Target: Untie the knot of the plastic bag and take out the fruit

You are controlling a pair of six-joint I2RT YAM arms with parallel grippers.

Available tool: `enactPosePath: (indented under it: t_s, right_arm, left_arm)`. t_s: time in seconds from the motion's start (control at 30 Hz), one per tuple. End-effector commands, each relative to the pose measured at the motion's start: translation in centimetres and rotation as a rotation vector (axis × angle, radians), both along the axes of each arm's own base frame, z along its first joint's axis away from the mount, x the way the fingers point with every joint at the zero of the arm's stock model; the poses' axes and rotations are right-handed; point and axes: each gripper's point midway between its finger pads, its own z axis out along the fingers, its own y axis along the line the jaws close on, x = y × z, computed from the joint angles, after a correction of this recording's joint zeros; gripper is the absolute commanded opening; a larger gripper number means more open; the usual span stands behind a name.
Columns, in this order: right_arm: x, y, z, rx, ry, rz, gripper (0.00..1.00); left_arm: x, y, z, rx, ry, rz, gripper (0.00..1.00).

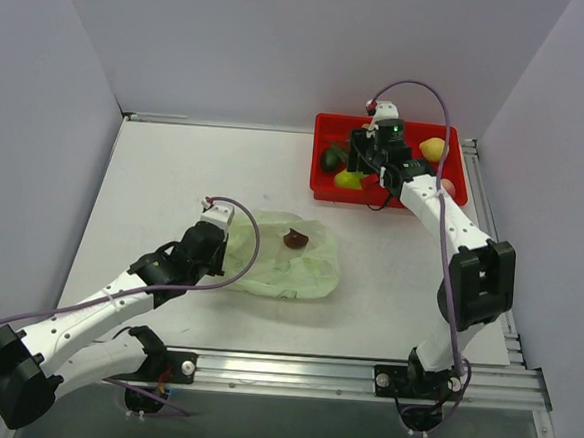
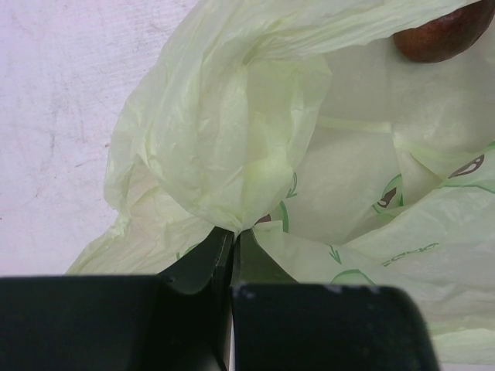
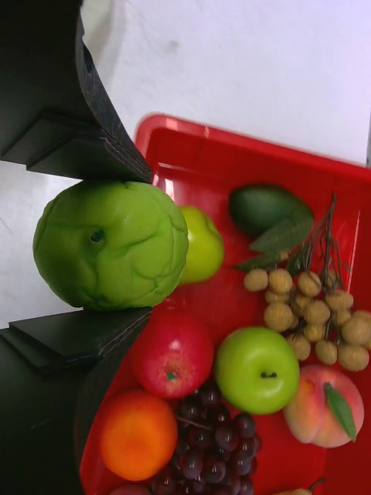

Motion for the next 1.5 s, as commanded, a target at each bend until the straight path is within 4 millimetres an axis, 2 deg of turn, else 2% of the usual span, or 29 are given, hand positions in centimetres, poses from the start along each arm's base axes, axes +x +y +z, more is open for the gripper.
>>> enactPosePath:
  t_s: [0.0,0.03,0.07,0.13,0.17,0.2,0.27,0.37,0.4,0.43,0.47,0.5,0.53,0.63,0.77,0.9,1.03,1.1,1.13,1.2,1.23,1.3,1.33,1.4,1.47]
  right_arm:
    - [3.7,-2.0,1.5,0.006,-0.048,-0.105,0.49]
    - [4.3,-2.3,-0.1,-0.01,-0.009,-0.111,0.56]
    - [5.2,-2.7,0.8,-0.005,-0.024,-0.125,0.72]
    - [5.9,-3.1,-0.5,-0.023,0.003,-0.137,0.85]
    - [6.3,-3.2,-0.1,-0.031,-0.007,-0.143,0.93]
    - [6.2,-3.2,-0.3,-0.047,0.006,-0.131,0.96]
    - [5.9,-2.3,0.0,-0.036,0.019,-0.082,0.98]
    - [3.6,0.7,1.2,-0.016,0.026,0.081,0.97]
    - [1.9,2.9,0.8,0.005,0.055,0.183,0.97]
    - [0.4,3.9,1.9,-0.003,0.036,0.259,0.97]
    - [-0.8,4.8,2.2,0.004,0.04,0.311,0.97]
    - [-3.0,6.4,1.5,0.038,0.078,0.413,0.97]
    - [-4.9,7.9,2.5,0.048,0.065,0.493,0.97]
    - [-9.8,11.1,2.3,0.072,0.113,0.665,0.98]
    - [-13.7,13.1,1.5,0.058,0.157,0.777,1.0]
    - [-15.4,14.0,-0.7,-0.025,0.201,0.829,1.0]
    - [-15.1,13.9,-4.6,-0.134,0.282,0.824,1.0]
    - [-14.0,13.1,-6.1,-0.2,0.303,0.764,1.0]
    - [-13.8,12.9,-7.5,-0.228,0.33,0.759,0.97]
    - [-13.3,12.7,-8.1,-0.253,0.346,0.741,0.88]
    - [-13.5,12.9,-8.5,-0.252,0.36,0.749,0.66]
    - [-13.9,13.2,-7.6,-0.24,0.353,0.76,0.39]
    - [-14.6,13.9,-7.0,-0.238,0.339,0.779,0.18]
    - [-15.6,14.5,-4.9,-0.231,0.29,0.797,0.02]
    - [-17.3,15.7,-3.3,-0.228,0.252,0.829,0.0]
  left_arm:
    - [0.8,-0.1,1.4,-0.027,-0.052,0.011,0.0]
    - [0.8,-0.2,1.4,-0.03,-0.052,0.008,0.0]
    - [0.8,-0.2,1.5,-0.032,-0.052,0.007,0.0]
    - [0.9,-0.2,1.4,-0.033,-0.047,0.005,0.0]
    - [0.9,-0.2,1.4,-0.034,-0.043,0.003,0.0]
    - [0.9,-0.2,1.4,-0.035,-0.044,0.003,0.0]
    - [1.0,-0.3,1.4,-0.038,-0.048,0.002,0.0]
    - [1.1,-0.4,1.6,-0.048,-0.051,-0.002,0.0]
    - [1.1,-0.3,1.6,-0.048,-0.05,0.0,0.0]
    - [1.1,-0.4,1.6,-0.051,-0.048,-0.004,0.0]
    - [1.1,-0.4,1.5,-0.052,-0.047,-0.004,0.0]
    - [1.1,-0.4,1.6,-0.054,-0.05,-0.004,0.0]
    - [1.1,-0.3,1.5,-0.053,-0.045,-0.005,0.0]
    - [1.1,-0.4,1.5,-0.056,-0.046,-0.006,0.0]
    - [1.1,-0.2,1.4,-0.052,-0.047,-0.001,0.0]
    - [1.1,-0.2,1.4,-0.051,-0.052,0.002,0.0]
    - [1.2,-0.1,1.4,-0.05,-0.061,-0.002,0.0]
    - [1.2,-0.2,1.4,-0.053,-0.068,-0.009,0.0]
    - [1.2,-0.3,1.5,-0.057,-0.073,-0.013,0.0]
    - [1.2,-0.3,1.4,-0.063,-0.079,-0.016,0.0]
    - [1.2,-0.4,1.5,-0.065,-0.083,-0.018,0.0]
    - [1.2,-0.4,1.4,-0.069,-0.085,-0.019,0.0]
    - [1.2,-0.4,1.3,-0.069,-0.083,-0.022,0.0]
    - [1.2,-0.5,1.1,-0.069,-0.078,-0.024,0.0]
    - [1.2,-0.7,1.0,-0.066,-0.07,-0.031,0.0]
